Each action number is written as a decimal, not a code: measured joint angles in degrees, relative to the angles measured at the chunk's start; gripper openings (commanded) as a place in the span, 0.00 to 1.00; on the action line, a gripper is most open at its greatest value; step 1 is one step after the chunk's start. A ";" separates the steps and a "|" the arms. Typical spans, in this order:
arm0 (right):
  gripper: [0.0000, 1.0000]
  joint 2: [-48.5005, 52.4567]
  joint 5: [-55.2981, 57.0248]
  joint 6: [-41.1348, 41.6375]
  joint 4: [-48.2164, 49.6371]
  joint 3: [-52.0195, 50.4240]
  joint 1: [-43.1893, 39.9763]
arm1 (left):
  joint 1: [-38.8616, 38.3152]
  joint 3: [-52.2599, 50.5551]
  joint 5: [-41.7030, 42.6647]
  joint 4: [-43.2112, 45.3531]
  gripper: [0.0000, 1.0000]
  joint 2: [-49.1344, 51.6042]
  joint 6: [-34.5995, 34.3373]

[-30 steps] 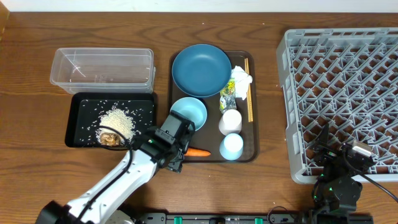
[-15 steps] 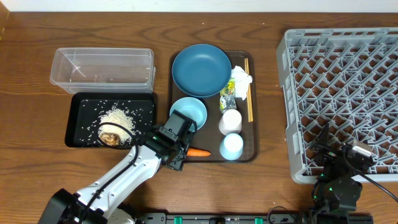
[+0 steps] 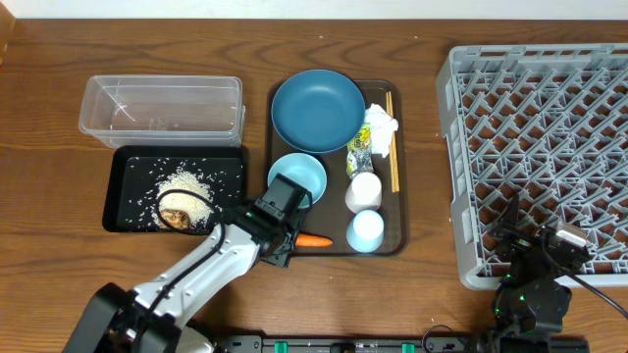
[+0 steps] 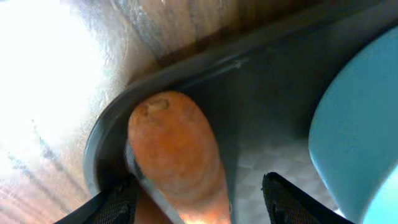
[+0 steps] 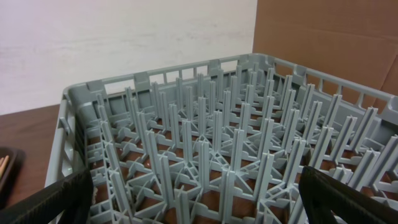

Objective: Sort waste into correct bins and load items into the dishwasher rack

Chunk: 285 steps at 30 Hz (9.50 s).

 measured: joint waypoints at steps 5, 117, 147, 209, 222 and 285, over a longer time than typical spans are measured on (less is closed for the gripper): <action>0.99 0.00 0.00 0.00 0.02 0.00 0.00 | 0.11 0.00 0.07 0.57 0.65 0.39 0.00; 0.99 0.00 0.00 0.00 0.00 0.00 0.00 | 44.04 -0.04 -4.52 13.35 0.50 -3.69 33.07; 0.99 0.00 0.02 0.00 0.00 0.00 0.00 | 26.93 -0.04 21.31 4.50 0.93 -27.71 45.88; 0.99 0.00 0.00 0.00 0.00 0.00 0.00 | 6.93 12.02 -31.23 -46.31 0.98 -26.40 19.93; 0.99 0.00 0.00 0.00 0.00 0.00 0.00 | 6.93 12.04 -31.21 -46.12 0.98 -26.40 19.89; 0.99 0.00 0.00 0.00 0.00 0.00 0.00 | 11.28 12.04 -11.96 -23.89 0.98 -20.26 54.05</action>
